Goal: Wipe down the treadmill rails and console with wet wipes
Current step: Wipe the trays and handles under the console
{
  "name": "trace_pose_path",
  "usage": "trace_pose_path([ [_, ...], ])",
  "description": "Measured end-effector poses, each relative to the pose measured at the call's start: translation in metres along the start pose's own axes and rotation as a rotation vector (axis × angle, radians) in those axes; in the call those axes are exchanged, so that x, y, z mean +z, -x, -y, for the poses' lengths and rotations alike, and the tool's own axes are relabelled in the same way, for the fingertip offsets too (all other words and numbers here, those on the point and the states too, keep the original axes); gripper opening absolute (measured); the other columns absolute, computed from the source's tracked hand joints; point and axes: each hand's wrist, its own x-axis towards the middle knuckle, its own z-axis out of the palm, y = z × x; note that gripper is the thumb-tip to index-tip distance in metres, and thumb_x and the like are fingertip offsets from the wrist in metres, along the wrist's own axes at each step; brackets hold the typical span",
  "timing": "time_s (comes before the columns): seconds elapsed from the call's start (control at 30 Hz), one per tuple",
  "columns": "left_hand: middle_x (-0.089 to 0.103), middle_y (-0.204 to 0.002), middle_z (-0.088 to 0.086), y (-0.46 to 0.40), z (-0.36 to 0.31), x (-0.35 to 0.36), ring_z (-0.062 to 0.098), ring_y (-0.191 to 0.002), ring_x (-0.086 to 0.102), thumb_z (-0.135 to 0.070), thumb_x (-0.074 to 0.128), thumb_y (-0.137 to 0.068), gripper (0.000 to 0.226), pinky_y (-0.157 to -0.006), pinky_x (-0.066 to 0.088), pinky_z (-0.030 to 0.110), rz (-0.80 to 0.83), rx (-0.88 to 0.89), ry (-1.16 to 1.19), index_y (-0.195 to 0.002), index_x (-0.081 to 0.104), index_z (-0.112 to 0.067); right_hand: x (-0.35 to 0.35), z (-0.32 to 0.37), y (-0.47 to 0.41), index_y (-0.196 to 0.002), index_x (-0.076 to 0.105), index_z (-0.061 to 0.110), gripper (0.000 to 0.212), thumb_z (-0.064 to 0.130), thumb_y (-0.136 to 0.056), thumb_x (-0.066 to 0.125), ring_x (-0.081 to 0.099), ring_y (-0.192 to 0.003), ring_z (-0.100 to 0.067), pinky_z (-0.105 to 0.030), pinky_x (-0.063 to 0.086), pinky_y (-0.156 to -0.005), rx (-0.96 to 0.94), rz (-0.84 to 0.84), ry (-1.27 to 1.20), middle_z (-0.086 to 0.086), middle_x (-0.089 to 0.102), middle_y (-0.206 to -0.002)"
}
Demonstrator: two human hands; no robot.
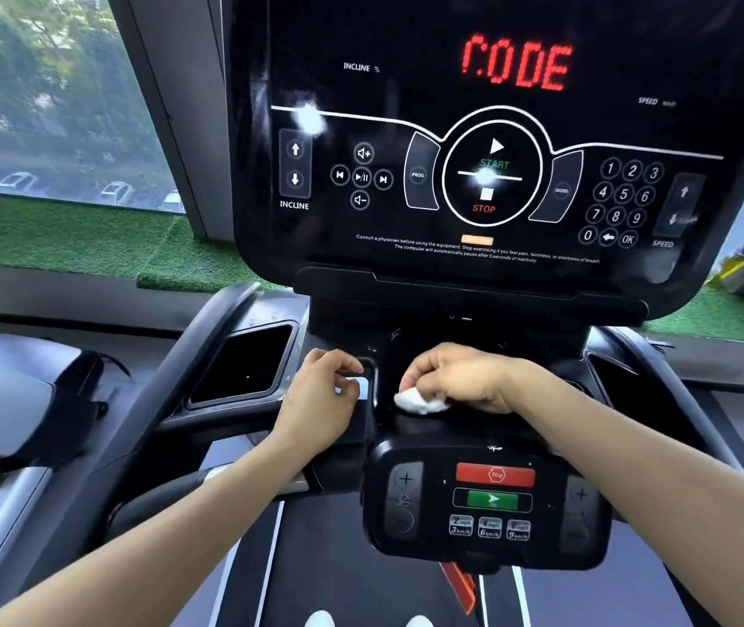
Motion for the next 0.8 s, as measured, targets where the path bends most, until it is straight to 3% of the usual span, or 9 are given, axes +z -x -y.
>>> trace_pose_path([
  [0.1, 0.047, -0.095, -0.017, 0.000, 0.000, 0.000, -0.004, -0.081, 0.053, -0.010, 0.054, -0.090, 0.022, -0.079, 0.039, 0.019, 0.003, -0.002, -0.025, -0.089, 0.056, -0.031, -0.004, 0.002, -0.003, -0.085, 0.069, 0.011, 0.021, -0.002, -0.085, 0.052, 0.057, -0.078, -0.013, -0.023, 0.046, -0.069, -0.051, -0.112, 0.037, -0.007, 0.065, -0.085],
  [0.2, 0.046, -0.093, -0.018, -0.001, 0.001, 0.001, -0.005, -0.079, 0.052, -0.010, 0.055, -0.090, 0.020, -0.079, 0.039, 0.019, 0.002, 0.002, -0.041, -0.089, 0.056, -0.030, 0.004, 0.003, -0.007, -0.089, 0.072, 0.017, 0.029, -0.003, -0.084, 0.051, 0.056, -0.073, -0.007, -0.023, 0.047, -0.073, -0.084, -0.088, 0.141, 0.003, 0.063, -0.075],
  [0.3, 0.046, -0.094, -0.017, 0.000, 0.001, 0.001, 0.000, -0.082, 0.054, -0.011, 0.056, -0.090, 0.020, -0.081, 0.041, 0.022, 0.003, 0.007, -0.054, -0.089, 0.056, -0.031, 0.013, 0.002, -0.009, -0.089, 0.071, 0.025, 0.035, -0.002, -0.083, 0.049, 0.051, -0.066, -0.005, -0.020, 0.042, -0.066, -0.076, -0.041, 0.226, 0.010, 0.057, -0.068],
  [0.47, 0.046, -0.097, -0.016, 0.001, -0.001, 0.000, -0.001, -0.081, 0.053, -0.012, 0.055, -0.091, 0.018, -0.082, 0.042, 0.022, 0.007, 0.009, -0.065, -0.090, 0.057, -0.030, 0.012, 0.005, -0.005, -0.083, 0.069, 0.018, 0.038, -0.009, -0.083, 0.042, 0.044, -0.055, -0.008, -0.019, 0.039, -0.055, -0.034, 0.063, 0.110, -0.001, 0.051, -0.062],
  [0.53, 0.046, -0.098, -0.016, 0.002, -0.001, 0.000, -0.003, -0.079, 0.052, -0.012, 0.054, -0.091, 0.017, -0.080, 0.039, 0.020, 0.008, 0.009, -0.071, -0.091, 0.059, -0.028, 0.005, 0.008, -0.002, -0.080, 0.070, 0.015, 0.036, -0.007, -0.083, 0.043, 0.047, -0.060, -0.010, -0.022, 0.041, -0.059, -0.013, 0.091, 0.102, -0.005, 0.055, -0.068],
  [0.63, 0.045, -0.100, -0.016, 0.002, -0.003, -0.001, -0.001, -0.079, 0.051, -0.013, 0.051, -0.093, 0.015, -0.076, 0.035, 0.016, 0.013, 0.006, -0.083, -0.097, 0.061, -0.023, -0.006, 0.008, 0.002, -0.078, 0.072, 0.011, 0.031, -0.004, -0.085, 0.045, 0.058, -0.071, -0.016, -0.025, 0.048, -0.066, 0.006, 0.019, 0.097, -0.010, 0.066, -0.078],
  [0.73, 0.045, -0.101, -0.014, 0.003, -0.004, -0.001, 0.003, -0.083, 0.052, -0.013, 0.051, -0.093, 0.015, -0.075, 0.034, 0.017, 0.010, 0.002, -0.091, -0.099, 0.062, -0.022, -0.006, 0.006, -0.002, -0.083, 0.071, 0.008, 0.027, -0.005, -0.086, 0.047, 0.058, -0.066, -0.012, -0.017, 0.046, -0.056, 0.021, -0.100, 0.086, -0.010, 0.067, -0.077],
  [0.8, 0.046, -0.102, -0.014, 0.003, -0.004, -0.001, 0.004, -0.084, 0.053, -0.014, 0.051, -0.093, 0.015, -0.077, 0.037, 0.019, 0.010, 0.005, -0.090, -0.099, 0.062, -0.022, 0.003, 0.005, -0.006, -0.088, 0.072, 0.010, 0.026, -0.004, -0.086, 0.050, 0.056, -0.063, -0.008, -0.016, 0.044, -0.054, 0.040, -0.094, 0.137, -0.004, 0.065, -0.074],
])
